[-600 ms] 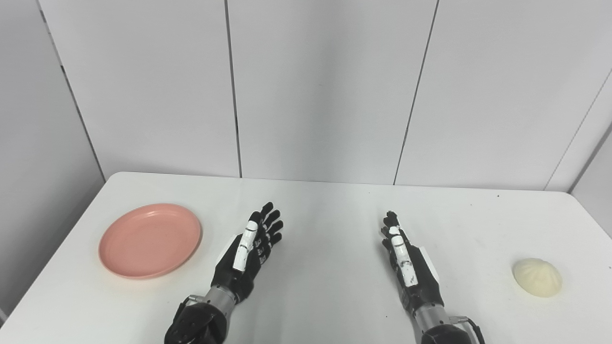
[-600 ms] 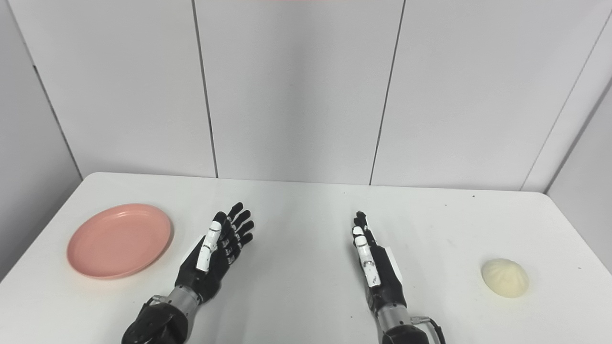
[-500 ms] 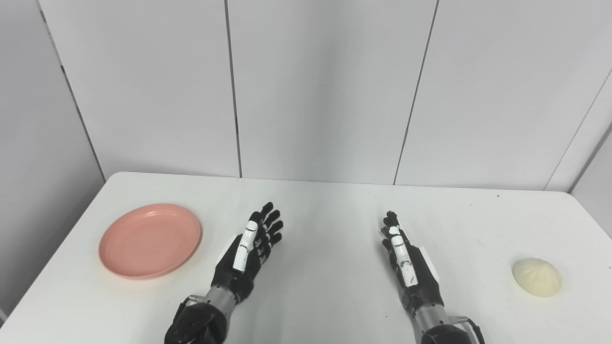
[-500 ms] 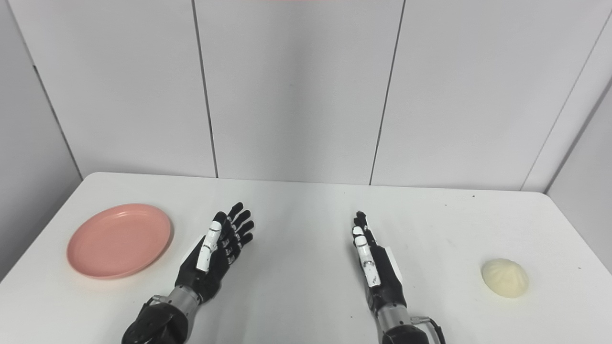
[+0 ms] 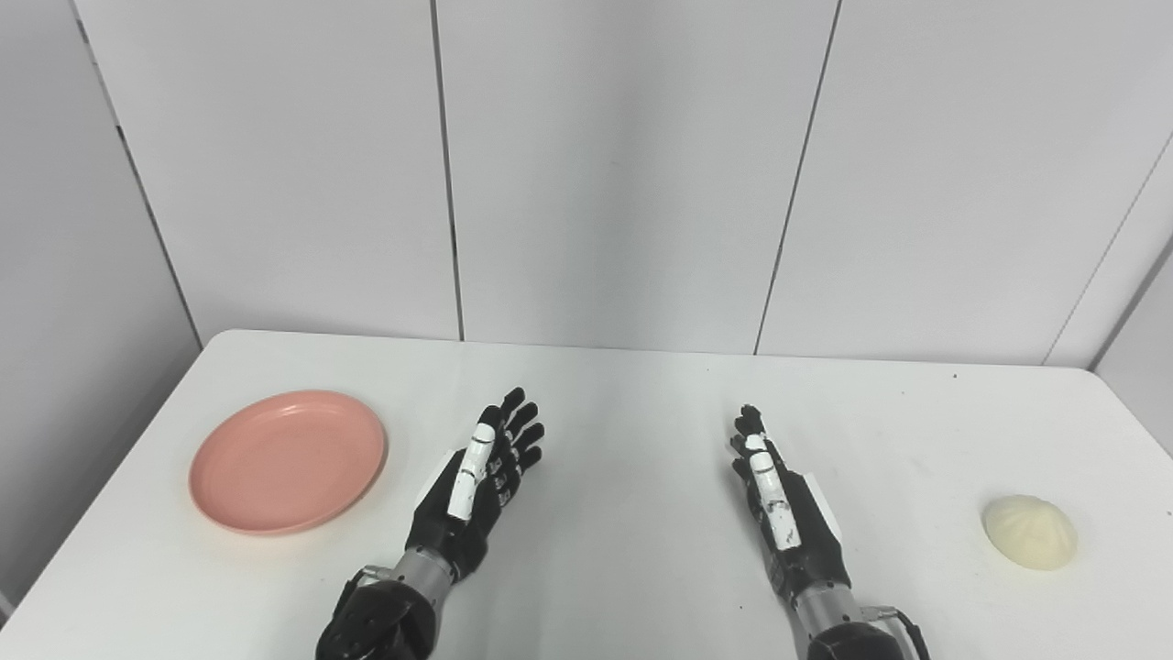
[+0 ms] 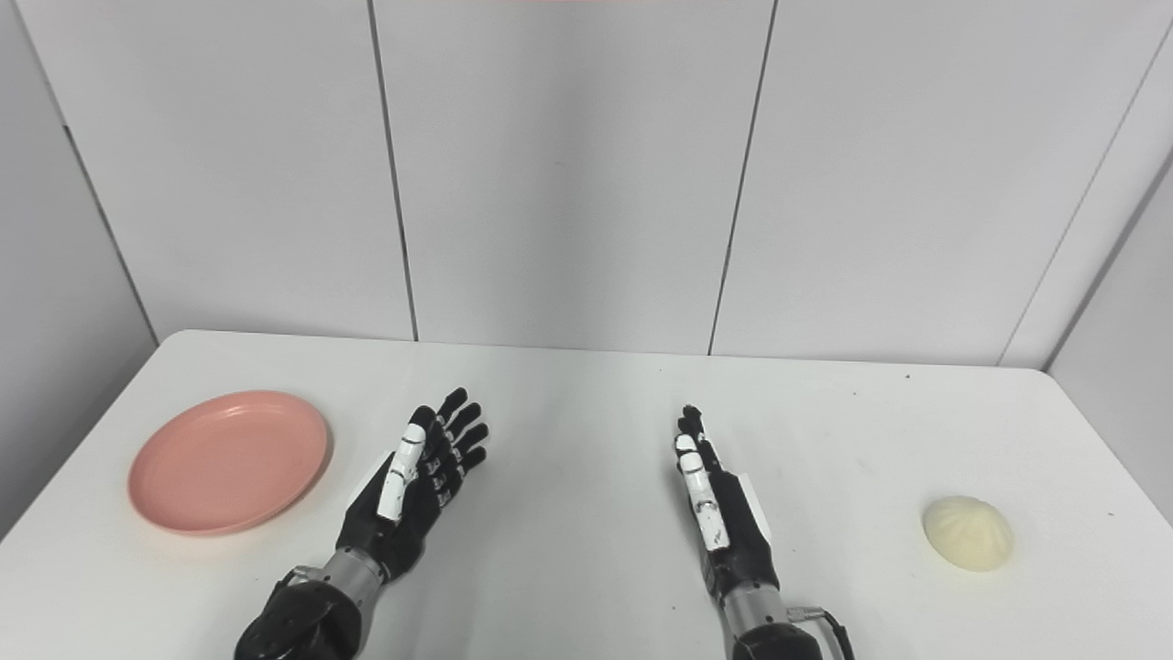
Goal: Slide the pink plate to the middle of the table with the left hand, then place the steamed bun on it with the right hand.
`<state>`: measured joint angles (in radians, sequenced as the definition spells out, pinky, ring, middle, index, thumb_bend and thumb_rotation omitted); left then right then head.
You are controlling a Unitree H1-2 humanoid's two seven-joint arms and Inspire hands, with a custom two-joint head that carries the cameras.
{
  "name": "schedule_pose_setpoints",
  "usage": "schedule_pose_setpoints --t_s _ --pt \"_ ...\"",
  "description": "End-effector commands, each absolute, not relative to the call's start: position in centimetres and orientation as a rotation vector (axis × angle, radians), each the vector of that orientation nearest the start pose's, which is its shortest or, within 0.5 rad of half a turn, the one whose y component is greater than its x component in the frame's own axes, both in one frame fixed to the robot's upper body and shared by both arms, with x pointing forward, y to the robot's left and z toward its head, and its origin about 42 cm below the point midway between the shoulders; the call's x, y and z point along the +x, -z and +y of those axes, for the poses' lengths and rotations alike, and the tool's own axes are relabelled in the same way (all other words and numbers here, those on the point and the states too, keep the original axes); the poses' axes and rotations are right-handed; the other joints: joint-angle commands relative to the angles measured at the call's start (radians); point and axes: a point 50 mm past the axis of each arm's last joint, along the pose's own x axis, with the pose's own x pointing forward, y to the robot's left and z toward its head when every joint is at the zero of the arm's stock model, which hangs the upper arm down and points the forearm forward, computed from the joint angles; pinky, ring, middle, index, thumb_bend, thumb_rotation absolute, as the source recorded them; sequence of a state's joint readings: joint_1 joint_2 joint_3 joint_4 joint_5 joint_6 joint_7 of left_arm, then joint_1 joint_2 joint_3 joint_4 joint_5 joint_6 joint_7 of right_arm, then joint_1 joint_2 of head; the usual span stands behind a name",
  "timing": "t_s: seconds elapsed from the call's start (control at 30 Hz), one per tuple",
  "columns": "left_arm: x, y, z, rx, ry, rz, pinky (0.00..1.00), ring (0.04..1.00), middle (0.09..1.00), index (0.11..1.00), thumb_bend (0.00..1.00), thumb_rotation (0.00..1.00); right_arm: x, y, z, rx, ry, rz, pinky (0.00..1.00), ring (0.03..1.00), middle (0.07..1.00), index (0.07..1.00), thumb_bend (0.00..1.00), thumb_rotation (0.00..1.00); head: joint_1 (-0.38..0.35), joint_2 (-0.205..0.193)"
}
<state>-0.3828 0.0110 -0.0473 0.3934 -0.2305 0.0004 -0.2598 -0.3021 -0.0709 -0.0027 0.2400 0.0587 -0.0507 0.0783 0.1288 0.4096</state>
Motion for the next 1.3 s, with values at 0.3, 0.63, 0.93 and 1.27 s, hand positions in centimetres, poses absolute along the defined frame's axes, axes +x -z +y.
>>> schedule_pose_setpoints --t_s 0.3,0.63,0.93,1.27 --pt "37.3 -6.3 15.9 -0.183 0.373 0.247 0.99 0.984 1.0 1.0 0.65 1.0 37.0 -11.3 -21.6 -0.02 -0.137 -0.05 1.0 0.991 1.0 1.0 0.19 1.0 0.003 0.002" --pt "37.6 -6.3 14.9 -0.185 0.371 0.254 0.97 0.978 0.998 1.0 0.66 1.0 37.2 -11.2 -22.7 -0.027 -0.137 -0.056 1.0 0.996 1.0 1.0 0.2 1.0 0.124 -0.013" --pt "38.2 -6.1 12.6 -0.177 0.384 0.251 0.98 0.982 1.0 1.0 0.65 1.0 37.4 -11.5 -24.4 -0.013 -0.143 -0.063 1.0 1.0 1.0 1.0 0.18 1.0 0.223 -0.025" --pt "38.4 -6.2 12.2 -0.172 0.377 0.244 0.96 0.975 0.998 1.0 0.67 1.0 37.5 -11.9 -24.7 -0.009 -0.145 -0.07 1.0 1.0 1.0 1.0 0.15 1.0 0.227 -0.024"
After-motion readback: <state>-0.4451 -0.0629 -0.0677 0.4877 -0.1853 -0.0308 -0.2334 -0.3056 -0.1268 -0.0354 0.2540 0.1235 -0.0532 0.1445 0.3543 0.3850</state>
